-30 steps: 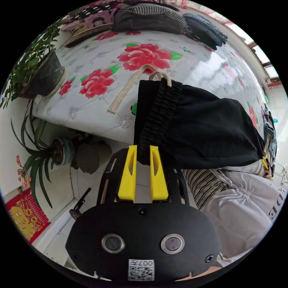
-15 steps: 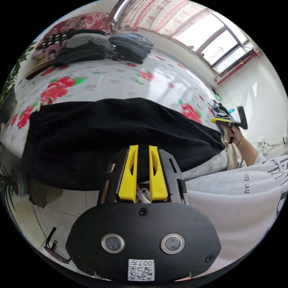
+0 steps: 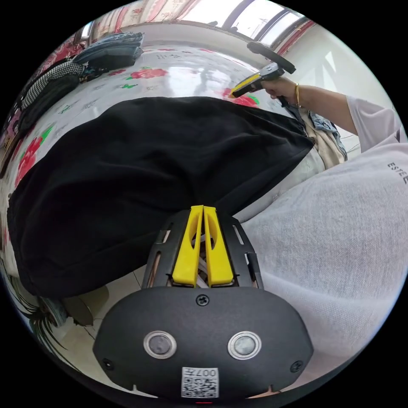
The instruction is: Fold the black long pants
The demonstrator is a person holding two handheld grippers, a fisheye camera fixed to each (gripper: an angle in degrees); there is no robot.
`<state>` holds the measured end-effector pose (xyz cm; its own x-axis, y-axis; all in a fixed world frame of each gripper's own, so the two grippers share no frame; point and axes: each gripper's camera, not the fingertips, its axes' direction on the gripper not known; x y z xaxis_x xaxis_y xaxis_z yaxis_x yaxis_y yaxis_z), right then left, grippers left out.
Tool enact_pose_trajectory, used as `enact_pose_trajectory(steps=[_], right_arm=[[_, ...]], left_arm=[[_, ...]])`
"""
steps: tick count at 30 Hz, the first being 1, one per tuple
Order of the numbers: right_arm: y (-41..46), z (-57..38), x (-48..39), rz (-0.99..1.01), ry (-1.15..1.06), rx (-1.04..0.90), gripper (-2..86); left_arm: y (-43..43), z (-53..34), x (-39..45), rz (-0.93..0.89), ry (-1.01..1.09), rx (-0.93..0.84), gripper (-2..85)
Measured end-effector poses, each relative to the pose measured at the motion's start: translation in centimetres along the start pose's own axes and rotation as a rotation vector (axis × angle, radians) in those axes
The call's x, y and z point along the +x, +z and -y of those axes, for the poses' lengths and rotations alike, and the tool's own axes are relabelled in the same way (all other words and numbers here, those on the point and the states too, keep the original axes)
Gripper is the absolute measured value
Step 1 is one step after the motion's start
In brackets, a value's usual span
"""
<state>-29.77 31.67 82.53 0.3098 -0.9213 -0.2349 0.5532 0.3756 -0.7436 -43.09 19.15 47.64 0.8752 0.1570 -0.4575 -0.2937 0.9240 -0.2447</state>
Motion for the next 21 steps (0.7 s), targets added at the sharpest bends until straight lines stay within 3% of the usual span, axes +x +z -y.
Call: enact_pose_trajectory(steps=[2, 4, 9, 12, 16, 18, 21], right_arm=[[-1.0, -1.1, 2.6, 0.079, 0.095, 0.045, -0.1], [-2.8, -4.0, 5.8, 0.335, 0.191, 0.12, 0.2], [-6.6, -16.9, 5.9, 0.503, 0.271, 0.375, 2.2], [-5.1, -24.8, 0.6, 0.451, 0.206, 0.331, 3.1], [0.2, -33.8, -6.4, 0.438, 0.148, 0.122, 3.4], [-0.2, -39.2, -7.0, 0.394, 0.22, 0.196, 3.1], [0.7, -46.7, -5.2, 0.52, 0.327, 0.18, 2.7]], left_arm=[[0.1, 0.4, -0.2, -0.008, 0.022, -0.027, -1.0], [-0.1, 0.6, -0.7, -0.035, 0.002, -0.041, -1.0], [-2.9, 0.6, -1.7, -0.073, -0.042, 0.121, -0.9], [-1.5, 1.5, -1.5, -0.06, 0.011, 0.076, -0.7], [1.9, 2.3, -0.6, -0.056, 0.073, -0.035, -0.6], [2.1, 1.8, -0.8, -0.063, 0.051, -0.037, -0.8], [2.5, 0.3, -1.1, -0.106, 0.012, -0.082, -0.9]])
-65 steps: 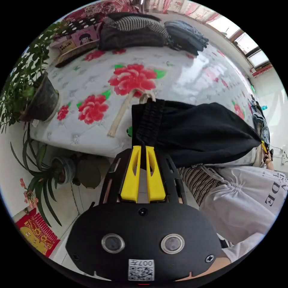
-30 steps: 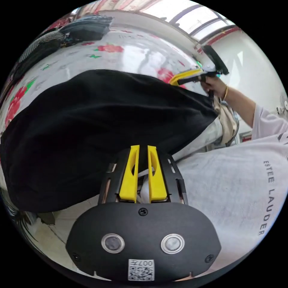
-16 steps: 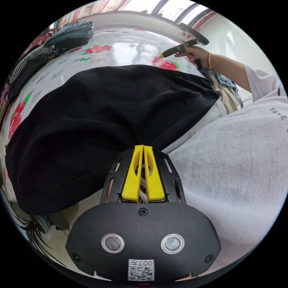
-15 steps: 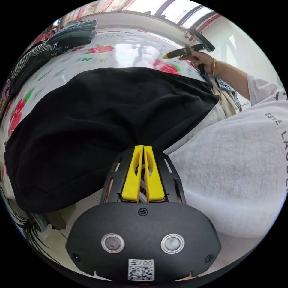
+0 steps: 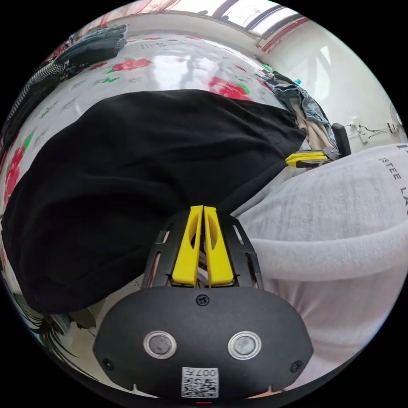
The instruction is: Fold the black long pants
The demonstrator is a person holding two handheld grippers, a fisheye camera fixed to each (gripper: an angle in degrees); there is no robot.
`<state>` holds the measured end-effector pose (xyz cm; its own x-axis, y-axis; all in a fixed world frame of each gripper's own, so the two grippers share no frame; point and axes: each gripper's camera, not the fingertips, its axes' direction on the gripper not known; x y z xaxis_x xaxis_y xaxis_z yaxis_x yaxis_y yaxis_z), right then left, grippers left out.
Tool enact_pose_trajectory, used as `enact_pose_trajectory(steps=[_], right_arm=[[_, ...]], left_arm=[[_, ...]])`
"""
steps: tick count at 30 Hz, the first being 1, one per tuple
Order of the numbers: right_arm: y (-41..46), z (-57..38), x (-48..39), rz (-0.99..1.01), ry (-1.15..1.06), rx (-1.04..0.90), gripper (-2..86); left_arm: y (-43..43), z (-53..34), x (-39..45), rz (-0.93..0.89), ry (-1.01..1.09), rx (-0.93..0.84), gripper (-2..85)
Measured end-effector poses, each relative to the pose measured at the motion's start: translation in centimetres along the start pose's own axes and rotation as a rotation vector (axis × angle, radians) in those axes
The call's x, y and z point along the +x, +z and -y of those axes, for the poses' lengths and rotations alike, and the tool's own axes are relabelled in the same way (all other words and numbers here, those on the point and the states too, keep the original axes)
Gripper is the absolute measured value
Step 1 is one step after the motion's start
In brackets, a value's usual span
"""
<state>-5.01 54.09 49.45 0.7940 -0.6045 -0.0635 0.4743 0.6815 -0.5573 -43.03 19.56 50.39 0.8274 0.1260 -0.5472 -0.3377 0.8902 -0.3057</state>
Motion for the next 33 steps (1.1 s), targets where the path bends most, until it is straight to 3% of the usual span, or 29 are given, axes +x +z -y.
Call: enact_pose_trajectory(steps=[2, 10, 18, 22, 24, 26, 28, 30, 32, 33], right_arm=[[-1.5, -3.5, 3.3, 0.038, 0.114, 0.001, 3.4], [-9.7, -27.9, 18.9, 0.161, 0.906, 0.706, 8.7], [-8.0, -38.5, 24.0, 0.369, 0.994, 1.054, 6.8], [-7.6, -39.7, 27.6, 0.51, 1.11, 1.091, 2.7], [-9.1, -39.8, 29.1, 0.7, 1.078, 1.102, 1.2], [-14.6, -38.9, 28.2, 0.653, 0.893, 1.1, 0.4], [-21.5, -39.0, 25.6, 0.397, 0.719, 1.083, -0.1], [-21.3, -41.0, 27.7, 0.319, 0.876, 1.009, -0.3], [-17.4, -44.1, 31.6, 0.469, 1.128, 0.922, -0.3], [-16.4, -46.1, 32.2, 0.658, 1.196, 1.077, -0.3]], left_arm=[[-0.5, -2.0, -0.3, -0.018, -0.046, 0.054, -1.0], [-2.2, -9.8, -4.8, -0.09, -0.472, 0.292, -1.0], [-1.9, -14.6, -5.9, -0.068, -0.625, 0.36, -1.0], [-1.8, -16.2, -6.4, -0.055, -0.682, 0.403, -1.0], [-2.0, -17.1, -6.7, -0.038, -0.703, 0.414, -1.0], [-2.6, -19.0, -6.9, -0.013, -0.739, 0.469, -0.9], [-2.6, -20.8, -7.3, -0.009, -0.789, 0.51, -0.8], [-2.0, -22.7, -8.0, -0.021, -0.847, 0.54, -0.6], [-0.7, -24.9, -9.0, -0.086, -0.94, 0.558, 0.2], [-0.5, -25.4, -9.2, -0.105, -0.959, 0.571, 0.5]])
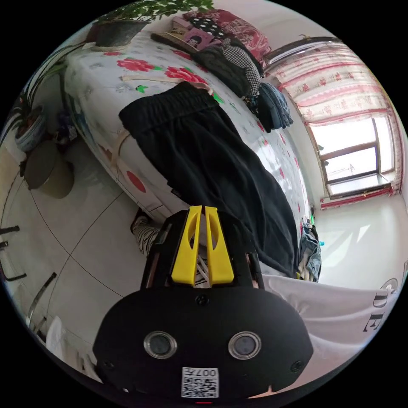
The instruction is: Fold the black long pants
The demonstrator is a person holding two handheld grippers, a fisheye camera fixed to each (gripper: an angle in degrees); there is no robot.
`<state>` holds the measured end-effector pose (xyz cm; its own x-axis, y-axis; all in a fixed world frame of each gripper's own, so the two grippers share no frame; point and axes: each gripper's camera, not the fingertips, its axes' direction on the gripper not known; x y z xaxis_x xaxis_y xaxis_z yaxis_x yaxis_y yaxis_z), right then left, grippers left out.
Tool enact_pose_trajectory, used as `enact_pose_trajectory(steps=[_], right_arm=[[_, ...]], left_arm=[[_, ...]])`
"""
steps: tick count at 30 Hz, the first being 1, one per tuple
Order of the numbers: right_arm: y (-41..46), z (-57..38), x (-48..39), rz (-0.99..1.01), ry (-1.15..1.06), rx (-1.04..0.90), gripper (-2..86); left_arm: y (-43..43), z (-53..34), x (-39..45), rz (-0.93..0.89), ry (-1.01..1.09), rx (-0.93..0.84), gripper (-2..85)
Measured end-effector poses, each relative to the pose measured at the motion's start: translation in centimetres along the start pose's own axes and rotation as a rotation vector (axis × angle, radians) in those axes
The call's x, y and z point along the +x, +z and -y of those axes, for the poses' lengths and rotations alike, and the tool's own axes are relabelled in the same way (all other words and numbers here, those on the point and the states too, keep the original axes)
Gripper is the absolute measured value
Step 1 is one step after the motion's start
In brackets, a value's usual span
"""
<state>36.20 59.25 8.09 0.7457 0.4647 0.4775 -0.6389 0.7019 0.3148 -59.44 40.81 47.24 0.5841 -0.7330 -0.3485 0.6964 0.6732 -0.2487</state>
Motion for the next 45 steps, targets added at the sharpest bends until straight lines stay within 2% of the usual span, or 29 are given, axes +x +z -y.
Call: enact_pose_trajectory(steps=[2, 4, 5, 6, 7, 9, 12, 14, 16, 19, 20, 22, 24, 28, 31, 37, 42, 45], right_arm=[[-0.1, -0.8, -3.5, 0.065, -0.058, 0.061, -0.3], [1.1, -2.0, -11.0, 0.01, -0.295, 0.054, -0.3], [1.5, -2.3, -12.0, -0.032, -0.318, 0.067, -0.3], [2.6, -2.1, -12.7, -0.113, -0.254, 0.067, -0.3], [3.4, -1.4, -12.5, -0.112, -0.115, 0.03, -0.3], [4.3, -2.1, -15.7, -0.038, -0.133, 0.057, -0.3], [9.0, -6.0, -27.6, -0.169, -0.465, -0.022, -0.3], [13.7, -10.0, -35.3, -0.248, -0.681, -0.13, -0.2], [21.2, -18.2, -44.7, -0.346, -1.028, -0.312, -0.2], [30.8, -30.5, -51.3, -0.405, -1.369, -0.532, 0.0], [32.7, -33.0, -51.8, -0.409, -1.425, -0.574, 0.0], [40.5, -42.6, -51.5, -0.424, -1.613, -0.779, 0.4], [46.4, -48.3, -49.1, -0.449, -1.65, -0.926, 0.9], [57.7, -56.4, -43.9, -0.545, -1.476, -1.423, 2.8], [59.1, -58.7, -47.6, -0.536, -1.607, -1.387, 4.4], [62.4, -59.4, -54.2, -0.479, -1.6, -1.278, 7.4], [67.2, -61.3, -53.9, -0.658, -1.644, -1.29, 7.6], [68.5, -60.9, -56.1, -0.661, -1.636, -1.259, 6.3]], left_arm=[[-0.8, -0.8, -1.3, -0.045, -0.029, 0.049, 2.8], [-1.1, -1.4, -2.0, -0.034, -0.029, 0.069, 3.7], [-0.9, -1.6, -2.6, -0.032, -0.033, 0.07, 3.9], [-0.8, -1.7, -3.0, -0.035, -0.039, 0.066, 4.1], [-0.5, -1.8, -3.8, -0.048, -0.067, 0.058, 4.4], [-0.5, -2.0, -4.9, -0.09, -0.109, 0.081, 5.0], [-0.9, -2.6, -6.0, -0.128, -0.141, 0.146, 6.3], [-1.0, -2.7, -7.2, -0.113, -0.192, 0.184, 11.5], [-1.2, -2.7, -8.3, -0.166, -0.22, 0.223, 14.6], [-1.5, -2.8, -9.7, -0.251, -0.266, 0.299, 16.6], [-1.5, -2.7, -10.2, -0.265, -0.276, 0.314, 17.0], [-1.3, -2.4, -10.8, -0.282, -0.276, 0.332, 17.2], [-0.8, -2.0, -11.4, -0.288, -0.271, 0.331, 17.3], [0.4, -0.7, -12.3, -0.312, -0.267, 0.297, 17.1], [1.0, 0.0, -12.6, -0.309, -0.244, 0.259, 16.9], [1.4, -0.2, -14.3, -0.304, -0.27, 0.24, 14.2], [1.2, -0.3, -14.8, -0.359, -0.277, 0.256, 11.7], [0.5, 0.3, -13.9, -0.402, -0.213, 0.275, 9.6]])
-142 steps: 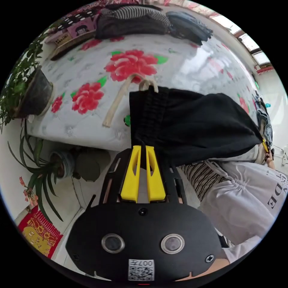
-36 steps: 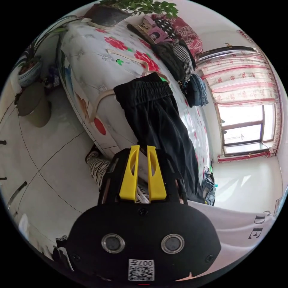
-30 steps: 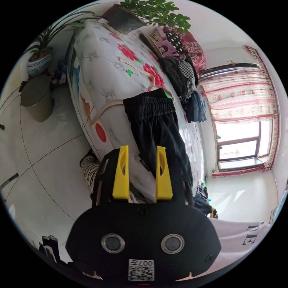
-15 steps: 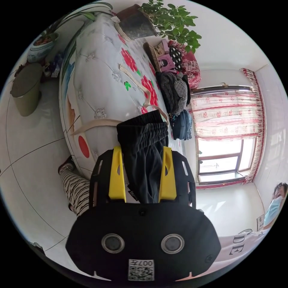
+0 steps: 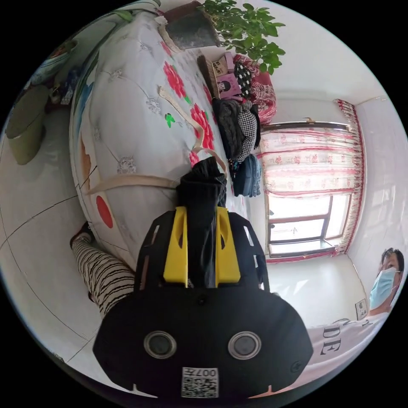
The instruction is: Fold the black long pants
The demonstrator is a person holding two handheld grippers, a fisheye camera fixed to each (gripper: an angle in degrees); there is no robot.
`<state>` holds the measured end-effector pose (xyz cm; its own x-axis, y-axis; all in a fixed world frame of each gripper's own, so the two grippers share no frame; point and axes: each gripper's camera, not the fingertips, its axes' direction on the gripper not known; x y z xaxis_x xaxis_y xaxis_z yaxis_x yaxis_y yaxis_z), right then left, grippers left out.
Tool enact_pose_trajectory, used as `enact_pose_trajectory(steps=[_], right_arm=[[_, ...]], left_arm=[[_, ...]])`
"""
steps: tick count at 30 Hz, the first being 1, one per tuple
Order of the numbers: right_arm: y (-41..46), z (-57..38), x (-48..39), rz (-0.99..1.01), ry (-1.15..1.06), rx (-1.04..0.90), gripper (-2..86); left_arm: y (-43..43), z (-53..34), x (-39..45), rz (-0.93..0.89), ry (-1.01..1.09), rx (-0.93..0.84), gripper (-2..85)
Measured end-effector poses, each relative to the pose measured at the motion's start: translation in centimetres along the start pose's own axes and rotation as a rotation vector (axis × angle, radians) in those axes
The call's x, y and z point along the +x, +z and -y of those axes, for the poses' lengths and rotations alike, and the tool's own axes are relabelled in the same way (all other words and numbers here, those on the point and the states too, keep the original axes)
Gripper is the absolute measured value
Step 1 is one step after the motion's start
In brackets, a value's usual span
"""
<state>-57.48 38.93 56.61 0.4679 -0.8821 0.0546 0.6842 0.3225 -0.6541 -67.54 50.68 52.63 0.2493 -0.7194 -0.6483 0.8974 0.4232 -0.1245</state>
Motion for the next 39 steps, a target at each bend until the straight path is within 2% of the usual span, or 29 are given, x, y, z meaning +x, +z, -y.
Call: enact_pose_trajectory(steps=[3, 7, 9, 12, 13, 16, 19, 23, 25, 29, 34, 39], right_arm=[[-3.4, 0.3, 1.5, 0.026, 0.022, 0.084, 5.0], [-7.2, 0.1, 3.8, 0.089, 0.044, 0.204, 4.0], [-6.0, 0.6, 4.8, 0.151, 0.035, 0.163, 4.2], [-1.1, 1.9, 6.4, 0.224, 0.091, -0.033, 5.0], [-1.1, 1.8, 6.6, 0.224, 0.109, -0.004, 5.3], [-2.1, 1.1, 7.0, 0.204, 0.116, 0.041, 5.7], [-2.5, -0.5, 8.3, 0.238, 0.131, 0.067, 5.8], [-3.3, -2.6, 10.1, 0.268, 0.173, 0.13, 5.9], [-4.1, -4.3, 11.3, 0.292, 0.208, 0.194, 5.8], [-4.2, -6.8, 12.9, 0.324, 0.243, 0.246, 5.2], [-1.9, -10.1, 14.3, 0.367, 0.261, 0.221, 3.6], [0.0, -10.9, 15.2, 0.387, 0.249, 0.201, 1.8]], left_arm=[[0.6, 0.5, 0.8, 0.088, 0.061, -0.046, 10.3], [0.6, 0.7, -0.7, 0.054, -0.006, -0.036, 9.9], [0.6, 0.6, -1.1, 0.037, -0.022, -0.023, 8.5], [0.6, 0.5, -1.3, -0.008, -0.044, -0.006, 7.1], [0.5, 0.4, -0.9, -0.017, -0.039, -0.005, 6.7], [0.0, 0.4, 1.5, -0.001, 0.042, -0.013, 5.9], [0.1, 0.3, 5.1, -0.08, 0.142, -0.026, 4.8], [2.8, 0.2, 11.8, -0.099, 0.349, -0.13, 4.8], [3.8, 0.2, 12.7, -0.077, 0.364, -0.153, 4.9], [2.5, 0.3, 8.3, 0.058, 0.184, -0.067, 6.8], [-1.1, 0.2, 4.4, 0.195, 0.059, -0.022, 11.2], [-1.0, 0.4, 3.0, 0.144, 0.017, -0.008, 14.4]])
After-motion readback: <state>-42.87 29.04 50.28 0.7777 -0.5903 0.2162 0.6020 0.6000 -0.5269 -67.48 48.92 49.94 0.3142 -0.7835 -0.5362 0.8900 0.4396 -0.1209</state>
